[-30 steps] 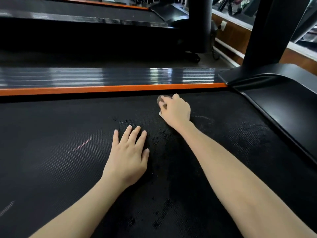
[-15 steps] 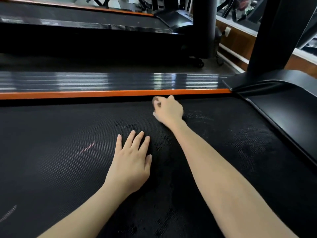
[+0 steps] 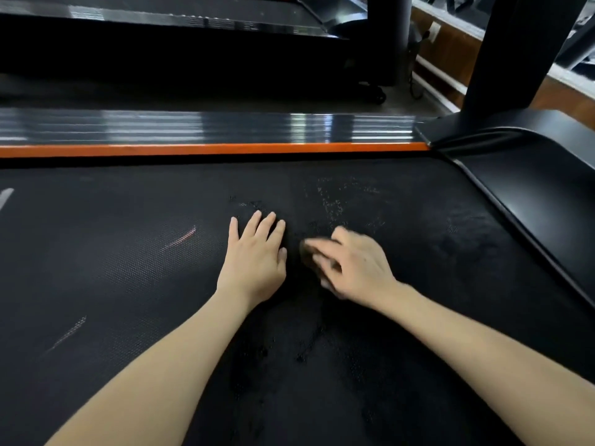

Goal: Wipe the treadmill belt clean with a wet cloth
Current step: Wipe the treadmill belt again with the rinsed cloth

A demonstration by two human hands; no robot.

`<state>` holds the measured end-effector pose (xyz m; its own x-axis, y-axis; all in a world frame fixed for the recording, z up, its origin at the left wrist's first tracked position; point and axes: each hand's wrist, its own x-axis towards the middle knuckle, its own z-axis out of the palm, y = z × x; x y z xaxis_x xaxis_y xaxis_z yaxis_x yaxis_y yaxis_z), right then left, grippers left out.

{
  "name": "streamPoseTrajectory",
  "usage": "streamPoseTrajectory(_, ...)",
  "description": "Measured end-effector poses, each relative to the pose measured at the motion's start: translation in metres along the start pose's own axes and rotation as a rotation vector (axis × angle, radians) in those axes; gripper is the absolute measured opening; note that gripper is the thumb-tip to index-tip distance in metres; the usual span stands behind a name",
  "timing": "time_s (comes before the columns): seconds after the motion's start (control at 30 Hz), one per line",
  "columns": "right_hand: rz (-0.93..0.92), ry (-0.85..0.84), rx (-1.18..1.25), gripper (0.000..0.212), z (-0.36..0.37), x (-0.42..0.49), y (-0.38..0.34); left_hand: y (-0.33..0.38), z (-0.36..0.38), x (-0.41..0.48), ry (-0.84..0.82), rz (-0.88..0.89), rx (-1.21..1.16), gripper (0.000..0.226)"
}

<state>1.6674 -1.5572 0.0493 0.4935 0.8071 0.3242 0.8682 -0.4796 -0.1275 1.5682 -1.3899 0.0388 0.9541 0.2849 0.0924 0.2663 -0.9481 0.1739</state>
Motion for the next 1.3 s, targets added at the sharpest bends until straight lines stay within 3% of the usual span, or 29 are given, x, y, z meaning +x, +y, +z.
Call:
streamPoseTrajectory(0.13,0.314,-0.002,-0.073,0.034,0.012,0.045,0.002,0.0,-0.002,0.003,0.011,0.015,-0.038,0.05)
streamPoseTrajectory(0.33,0.301,-0.036,-0.067,0.037,0.013,0.04,0.003,-0.012,-0.045,-0.063,0.218,-0.008,-0.204,0.043)
streamPoseTrajectory(0.5,0.388,-0.095,-0.123,0.037,0.0,0.019,-0.039,-0.068,-0.052,-0.167,0.075,-0.014,0.027,0.051)
streamPoseTrajectory(0.63,0.172,-0.055,-0.026,0.035,-0.01,-0.056,-0.118,-0.093,-0.041,-0.199,-0.02,-0.079,0.051,0.056)
streamPoseTrajectory(0.77,-0.005,-0.172,0.012,0.04,-0.033,-0.116,-0.146,-0.095,-0.037,-0.2,-0.018,-0.081,0.026,0.058)
streamPoseTrajectory(0.83,0.162,-0.137,-0.071,0.043,-0.046,-0.137,-0.119,-0.095,-0.036,-0.202,-0.01,-0.071,0.031,0.058)
streamPoseTrajectory(0.93,0.61,-0.116,-0.195,0.055,-0.069,-0.161,-0.089,-0.095,-0.034,-0.203,-0.001,-0.082,0.03,0.058)
streamPoseTrajectory(1.0,0.719,-0.137,-0.267,0.049,-0.066,-0.16,-0.112,-0.092,-0.034,-0.201,0.002,-0.081,0.025,0.058)
streamPoseTrajectory(1.17,0.338,-0.167,-0.05,0.042,-0.039,-0.151,-0.246,-0.094,-0.035,-0.204,0.016,-0.068,0.014,0.059)
streamPoseTrajectory(1.23,0.272,-0.184,-0.02,0.045,-0.045,-0.16,-0.242,-0.096,-0.034,-0.205,0.013,-0.057,0.002,0.06)
streamPoseTrajectory(1.3,0.354,-0.205,-0.128,0.047,-0.061,-0.181,-0.205,-0.096,-0.033,-0.204,0.018,-0.052,-0.003,0.06)
